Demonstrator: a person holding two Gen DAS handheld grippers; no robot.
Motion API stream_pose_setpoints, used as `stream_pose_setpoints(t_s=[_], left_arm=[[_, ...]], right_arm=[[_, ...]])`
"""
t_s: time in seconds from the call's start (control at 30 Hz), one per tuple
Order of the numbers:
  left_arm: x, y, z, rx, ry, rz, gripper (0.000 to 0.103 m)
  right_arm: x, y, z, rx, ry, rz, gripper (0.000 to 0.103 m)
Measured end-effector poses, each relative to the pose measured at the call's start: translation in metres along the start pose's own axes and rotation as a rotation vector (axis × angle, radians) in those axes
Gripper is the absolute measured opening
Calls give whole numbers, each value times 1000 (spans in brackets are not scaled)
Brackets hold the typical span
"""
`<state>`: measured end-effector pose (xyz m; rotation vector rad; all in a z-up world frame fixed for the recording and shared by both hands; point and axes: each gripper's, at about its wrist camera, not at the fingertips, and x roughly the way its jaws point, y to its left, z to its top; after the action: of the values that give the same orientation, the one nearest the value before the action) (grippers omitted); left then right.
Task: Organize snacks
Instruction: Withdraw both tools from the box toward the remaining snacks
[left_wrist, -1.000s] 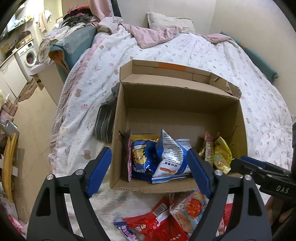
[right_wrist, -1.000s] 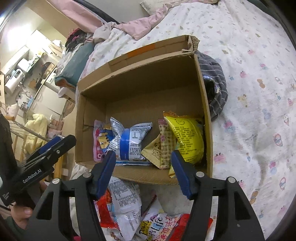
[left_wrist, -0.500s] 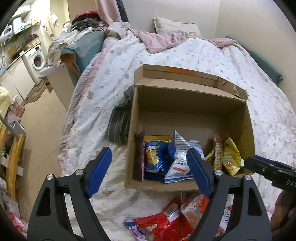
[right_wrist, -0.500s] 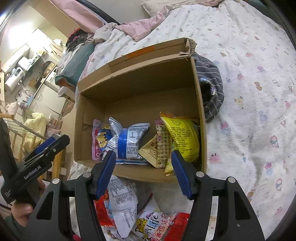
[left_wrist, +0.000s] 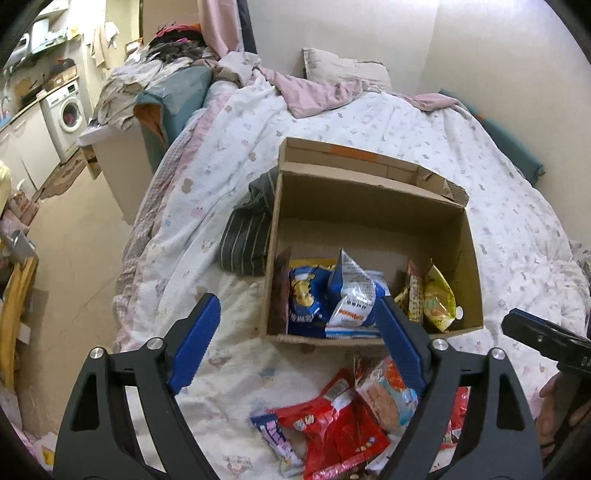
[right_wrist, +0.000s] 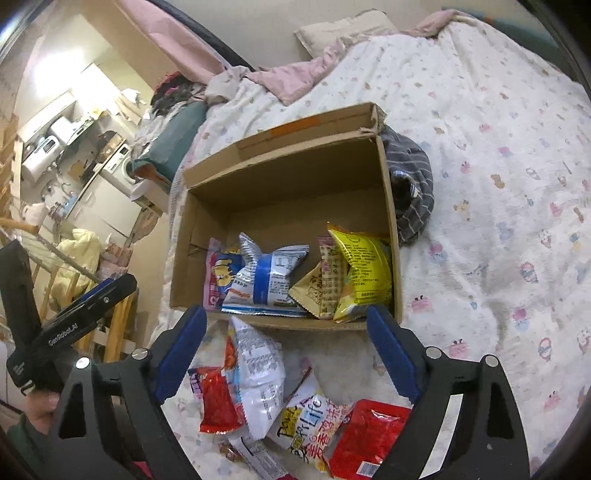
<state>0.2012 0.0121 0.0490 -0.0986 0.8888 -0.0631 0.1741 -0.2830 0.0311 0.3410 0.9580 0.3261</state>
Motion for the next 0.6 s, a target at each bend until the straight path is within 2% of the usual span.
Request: stream_pose_setpoints(t_s=[0.13, 0.33, 0.6], left_arm=[[-5, 6, -8, -26, 30, -52, 87], [-16, 10, -25, -2, 26, 6, 87], [-8, 23, -41, -42, 111, 34, 87]], right_arm=[[-8, 0, -7, -9, -2, 9, 91], [-11, -1, -29, -17, 40, 15, 91], [8, -1, -58, -21, 162, 34, 91]])
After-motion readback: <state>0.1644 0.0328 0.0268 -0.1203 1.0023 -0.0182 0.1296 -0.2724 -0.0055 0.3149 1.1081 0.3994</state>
